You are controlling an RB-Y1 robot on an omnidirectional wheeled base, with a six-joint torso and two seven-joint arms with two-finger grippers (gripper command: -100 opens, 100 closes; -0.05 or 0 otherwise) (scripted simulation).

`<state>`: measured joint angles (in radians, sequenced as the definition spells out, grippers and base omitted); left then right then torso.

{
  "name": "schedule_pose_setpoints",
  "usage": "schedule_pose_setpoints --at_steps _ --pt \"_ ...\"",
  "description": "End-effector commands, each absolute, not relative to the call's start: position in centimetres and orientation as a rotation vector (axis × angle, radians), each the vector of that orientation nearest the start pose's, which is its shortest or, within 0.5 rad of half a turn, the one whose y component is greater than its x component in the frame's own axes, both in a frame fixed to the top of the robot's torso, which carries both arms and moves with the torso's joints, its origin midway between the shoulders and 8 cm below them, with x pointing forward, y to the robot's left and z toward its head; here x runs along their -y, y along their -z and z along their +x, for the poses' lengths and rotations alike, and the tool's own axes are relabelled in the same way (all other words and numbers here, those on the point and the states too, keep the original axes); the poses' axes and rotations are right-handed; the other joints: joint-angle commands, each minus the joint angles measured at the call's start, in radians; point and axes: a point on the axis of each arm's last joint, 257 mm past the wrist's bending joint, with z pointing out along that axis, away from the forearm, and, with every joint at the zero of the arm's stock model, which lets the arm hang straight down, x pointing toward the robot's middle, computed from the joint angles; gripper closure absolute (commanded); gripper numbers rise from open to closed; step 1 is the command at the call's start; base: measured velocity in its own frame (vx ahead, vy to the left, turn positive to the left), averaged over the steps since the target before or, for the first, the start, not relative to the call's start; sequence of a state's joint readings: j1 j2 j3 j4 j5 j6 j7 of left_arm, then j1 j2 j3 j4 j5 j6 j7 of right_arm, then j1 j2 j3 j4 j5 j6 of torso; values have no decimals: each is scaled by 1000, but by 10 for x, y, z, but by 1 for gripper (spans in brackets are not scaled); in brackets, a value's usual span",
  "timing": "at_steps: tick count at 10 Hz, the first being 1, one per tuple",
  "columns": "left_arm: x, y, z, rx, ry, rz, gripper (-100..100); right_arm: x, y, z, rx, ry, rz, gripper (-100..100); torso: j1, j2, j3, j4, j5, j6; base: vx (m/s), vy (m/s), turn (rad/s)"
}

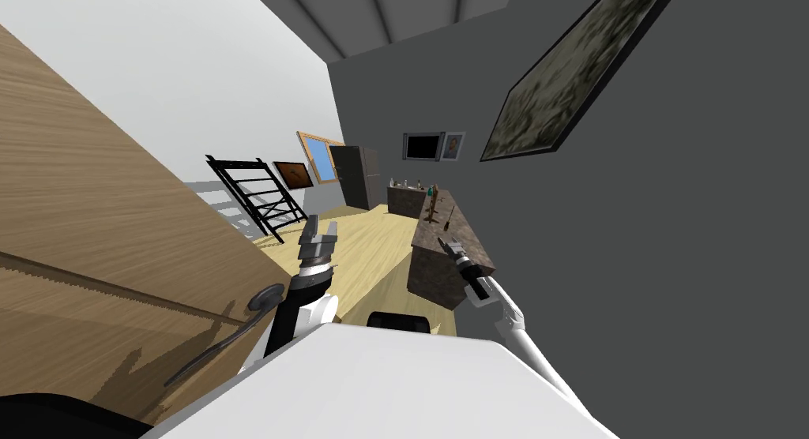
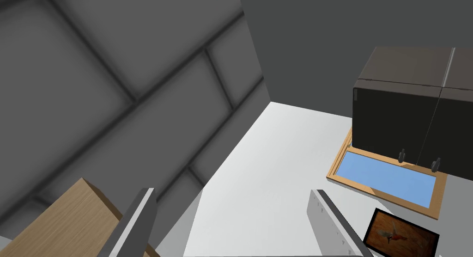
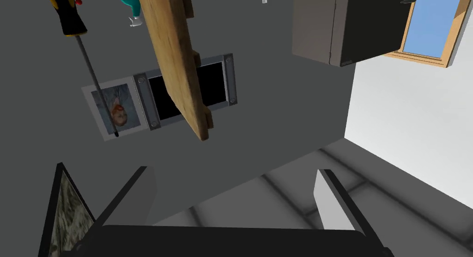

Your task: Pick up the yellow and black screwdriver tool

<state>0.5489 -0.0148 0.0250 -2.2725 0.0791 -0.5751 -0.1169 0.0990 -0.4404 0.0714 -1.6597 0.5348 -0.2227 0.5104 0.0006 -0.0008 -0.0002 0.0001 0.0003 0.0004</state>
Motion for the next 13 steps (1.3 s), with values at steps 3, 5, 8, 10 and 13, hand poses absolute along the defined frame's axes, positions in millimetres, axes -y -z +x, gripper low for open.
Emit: schedule_pose_setpoints --at_steps 3,5,8,10,13 --pt "-303 -20 325 -562 1200 -653 0 307 217 527 -1564 -66 -225 -100 -1 -3 -2 -1 0 0 66 20 68" --pt "-303 -20 325 -562 1200 -653 0 332 229 536 -1601 44 -269 -100 -2 -6 -3 -1 0 0 114 -3 47" --pt "-303 -20 325 -562 1200 -653 0 358 240 543 -1636 149 -307 -100 -3 -4 -2 -1 -1 0 81 -8 31" --pt "-303 -20 325 -562 1199 -653 0 382 246 549 -1662 247 -340 -100 -5 -9 -5 -2 -1 0 169 -40 42" --pt "-303 -20 325 -562 1199 -653 0 417 250 555 -1691 378 -384 -100 -3 -8 -5 -2 -1 0 126 -9 36"
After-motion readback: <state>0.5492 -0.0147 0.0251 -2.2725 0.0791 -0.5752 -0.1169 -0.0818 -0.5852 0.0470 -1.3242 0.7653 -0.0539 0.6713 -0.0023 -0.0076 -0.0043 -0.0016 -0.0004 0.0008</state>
